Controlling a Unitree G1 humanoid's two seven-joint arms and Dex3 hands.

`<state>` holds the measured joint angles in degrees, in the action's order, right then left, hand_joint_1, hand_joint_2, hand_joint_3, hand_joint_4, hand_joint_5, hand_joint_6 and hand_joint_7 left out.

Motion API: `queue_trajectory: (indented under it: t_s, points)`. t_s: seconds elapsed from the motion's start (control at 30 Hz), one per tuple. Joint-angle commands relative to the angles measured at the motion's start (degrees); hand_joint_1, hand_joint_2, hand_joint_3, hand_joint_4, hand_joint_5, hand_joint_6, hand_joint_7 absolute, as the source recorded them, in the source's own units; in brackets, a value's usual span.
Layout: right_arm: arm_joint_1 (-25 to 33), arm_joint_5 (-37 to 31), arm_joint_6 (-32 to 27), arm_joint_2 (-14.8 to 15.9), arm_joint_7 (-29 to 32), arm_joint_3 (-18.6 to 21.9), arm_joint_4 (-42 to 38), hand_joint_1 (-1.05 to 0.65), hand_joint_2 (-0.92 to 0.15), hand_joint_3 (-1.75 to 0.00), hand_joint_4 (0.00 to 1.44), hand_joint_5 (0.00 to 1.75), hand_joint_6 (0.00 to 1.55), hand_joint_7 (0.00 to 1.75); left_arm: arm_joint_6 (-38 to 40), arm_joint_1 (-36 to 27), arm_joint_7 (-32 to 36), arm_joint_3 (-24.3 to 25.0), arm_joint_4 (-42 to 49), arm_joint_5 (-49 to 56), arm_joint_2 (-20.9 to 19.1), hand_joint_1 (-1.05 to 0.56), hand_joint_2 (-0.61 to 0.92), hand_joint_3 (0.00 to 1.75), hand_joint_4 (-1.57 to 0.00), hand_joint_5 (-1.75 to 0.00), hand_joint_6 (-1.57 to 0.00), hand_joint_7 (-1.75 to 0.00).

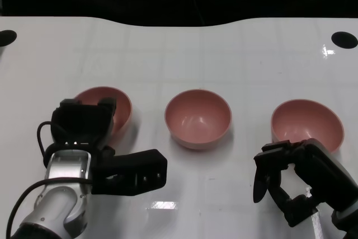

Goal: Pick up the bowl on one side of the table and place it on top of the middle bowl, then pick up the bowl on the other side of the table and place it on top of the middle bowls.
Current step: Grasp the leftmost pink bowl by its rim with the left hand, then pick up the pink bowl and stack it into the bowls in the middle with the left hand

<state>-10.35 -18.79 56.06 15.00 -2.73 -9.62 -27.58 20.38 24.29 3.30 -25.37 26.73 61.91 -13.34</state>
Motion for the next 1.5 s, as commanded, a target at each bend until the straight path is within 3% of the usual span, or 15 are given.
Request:
queue_trajectory:
  t_s: [0.03,0.37,0.47,0.5,0.53,0.6,0.67,0.87,1.2,1.5]
  points:
    - [0.3,0.4,-0.3,0.3,0.3,0.3,0.7,0.38,-0.01,-1.71,1.05,1.65,1.07,1.18,0.5,2.6,1.0,-0.8,3.2,-1.2,-0.1,-0.61,0.92,0.10,-0.35,-0.28,-0.35,-0.01]
    - [0.3,0.4,0.1,0.3,0.4,0.3,0.5,0.38,-0.02,-1.69,1.05,1.65,1.07,1.17,-2.4,8.1,1.0,-3.8,15.3,-6.0,0.4,-0.55,0.92,0.17,-0.54,-0.16,-0.46,-0.02]
    - [0.2,0.2,0.5,0.3,0.6,0.3,0.1,0.40,-0.01,-1.69,1.04,1.65,1.07,1.17,-7.5,8.9,5.6,-4.3,18.6,-7.4,-0.7,-0.42,0.92,0.20,-0.78,-0.20,-0.74,-0.09]
    - [0.2,0.2,0.5,0.3,0.5,0.2,0.1,0.40,-0.01,-1.69,1.04,1.65,1.07,1.17,-8.9,9.1,7.3,-4.5,19.6,-7.6,-0.9,-0.39,0.92,0.17,-0.86,-0.44,-0.90,-0.09]
    - [0.2,0.2,0.4,0.3,0.5,0.2,0.2,0.40,-0.01,-1.69,1.04,1.65,1.07,1.17,-11.3,9.1,11.1,-4.1,20.7,-8.1,-1.2,-0.37,0.92,0.14,-0.87,-0.80,-1.03,-0.08]
    - [0.2,-0.1,0.2,0.4,0.6,0.3,0.2,0.39,-0.01,-1.68,1.04,1.65,1.06,1.17,-14.5,9.1,16.8,-3.8,22.1,-8.9,-1.5,-0.32,0.92,0.11,-0.85,-1.51,-1.16,-0.08]
    - [0.2,0.0,0.0,0.3,0.6,0.3,0.3,0.38,-0.02,-1.68,1.04,1.66,1.06,1.17,-15.7,9.5,18.8,-3.7,22.5,-9.6,-1.8,-0.31,0.92,0.10,-0.85,-1.68,-1.18,-0.08]
    - [0.1,-0.2,0.5,0.3,0.9,0.4,-0.3,0.37,-0.02,-1.69,1.04,1.66,1.06,1.17,-16.3,10.1,19.2,-3.4,18.5,-10.5,-3.6,-0.27,0.92,0.11,-0.83,-1.75,-1.16,-0.07]
    - [0.1,-0.6,0.2,0.3,1.1,0.3,-0.5,0.33,-0.03,-1.68,1.03,1.66,1.05,1.17,-16.1,9.0,14.3,-4.3,2.8,-7.9,-7.2,-0.32,0.88,0.07,-0.85,-1.75,-1.18,-0.08]
    - [-0.2,-0.6,1.1,0.3,1.4,0.2,-1.3,0.31,-0.03,-1.68,1.02,1.66,1.04,1.18,-21.9,10.3,12.7,-4.2,-1.6,-9.2,-6.0,-0.32,0.91,0.10,-0.83,-1.75,-1.29,-0.15]
